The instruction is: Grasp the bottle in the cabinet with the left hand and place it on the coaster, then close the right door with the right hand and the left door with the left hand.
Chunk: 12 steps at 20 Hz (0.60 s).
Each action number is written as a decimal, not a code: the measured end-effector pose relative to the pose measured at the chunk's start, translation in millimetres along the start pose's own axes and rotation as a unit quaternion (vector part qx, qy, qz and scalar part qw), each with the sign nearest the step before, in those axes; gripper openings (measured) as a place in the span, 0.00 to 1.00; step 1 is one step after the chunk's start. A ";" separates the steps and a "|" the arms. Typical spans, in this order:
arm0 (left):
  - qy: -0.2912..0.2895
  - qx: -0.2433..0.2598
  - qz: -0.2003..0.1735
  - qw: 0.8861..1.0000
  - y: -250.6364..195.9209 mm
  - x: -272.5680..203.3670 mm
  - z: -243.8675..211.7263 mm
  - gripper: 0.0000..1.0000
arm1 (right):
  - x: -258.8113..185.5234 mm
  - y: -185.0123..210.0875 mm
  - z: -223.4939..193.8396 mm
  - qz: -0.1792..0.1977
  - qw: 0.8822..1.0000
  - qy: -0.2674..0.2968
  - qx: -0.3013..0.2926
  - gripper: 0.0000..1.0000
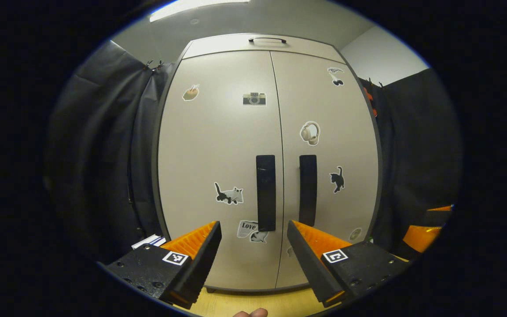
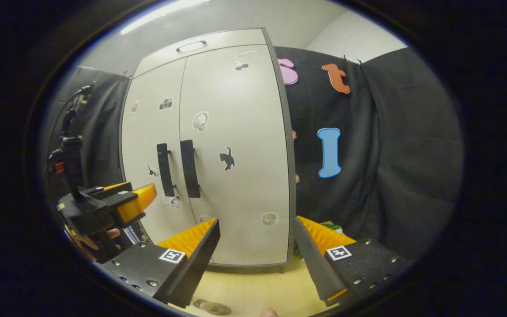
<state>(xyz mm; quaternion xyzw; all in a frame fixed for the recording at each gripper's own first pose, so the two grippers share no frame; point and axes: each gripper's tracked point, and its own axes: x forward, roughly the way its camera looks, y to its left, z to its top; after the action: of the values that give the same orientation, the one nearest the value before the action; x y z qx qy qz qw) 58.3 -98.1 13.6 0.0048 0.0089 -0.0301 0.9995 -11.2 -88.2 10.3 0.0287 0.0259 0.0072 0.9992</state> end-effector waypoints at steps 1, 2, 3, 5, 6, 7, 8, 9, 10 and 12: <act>0.003 -0.005 0.002 1.000 1.2 -11.2 0.8 0.95 | -3.7 0.6 2.5 0.000 1.000 -0.002 -0.002 1.00; 0.003 -0.009 0.003 1.000 2.6 -21.7 2.0 0.95 | -7.5 0.4 4.3 -0.001 1.000 -0.004 -0.004 1.00; 0.005 -0.013 0.006 1.000 4.8 -32.5 1.7 0.95 | -10.9 0.9 6.1 -0.001 1.000 -0.006 -0.006 1.00; 0.011 -0.014 0.013 1.000 9.4 -50.8 -2.0 0.95 | -17.3 0.9 9.1 -0.004 1.000 -0.009 -0.014 0.97; 0.015 -0.013 0.014 1.000 10.4 -58.8 -4.8 0.95 | -20.6 1.3 10.1 -0.004 1.000 -0.010 -0.017 0.97; 0.018 -0.012 0.017 1.000 12.1 -66.5 -7.9 0.95 | -24.1 1.3 12.1 -0.006 1.000 -0.013 -0.019 0.97; 0.023 -0.010 0.018 1.000 13.9 -74.0 -11.6 0.95 | -27.0 1.2 13.2 -0.007 1.000 -0.016 -0.021 1.00; 0.026 -0.011 0.021 0.999 15.4 -81.2 -15.0 0.95 | -29.0 1.2 14.3 -0.010 1.000 -0.017 -0.023 1.00; 0.031 -0.010 0.022 0.999 16.4 -88.3 -17.8 0.95 | -31.3 0.7 13.7 -0.012 0.999 -0.018 -0.025 1.00; 0.032 -0.016 0.030 0.999 20.7 -99.0 -19.4 0.95 | -35.2 2.3 14.2 -0.013 0.999 -0.021 -0.023 1.00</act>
<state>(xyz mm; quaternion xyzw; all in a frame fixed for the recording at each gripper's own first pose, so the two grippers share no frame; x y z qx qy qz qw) -39.6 -71.3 -3.9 -0.0103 0.0407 -0.0001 0.9991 -45.5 -87.3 26.4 0.0054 0.0053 -0.0058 1.0000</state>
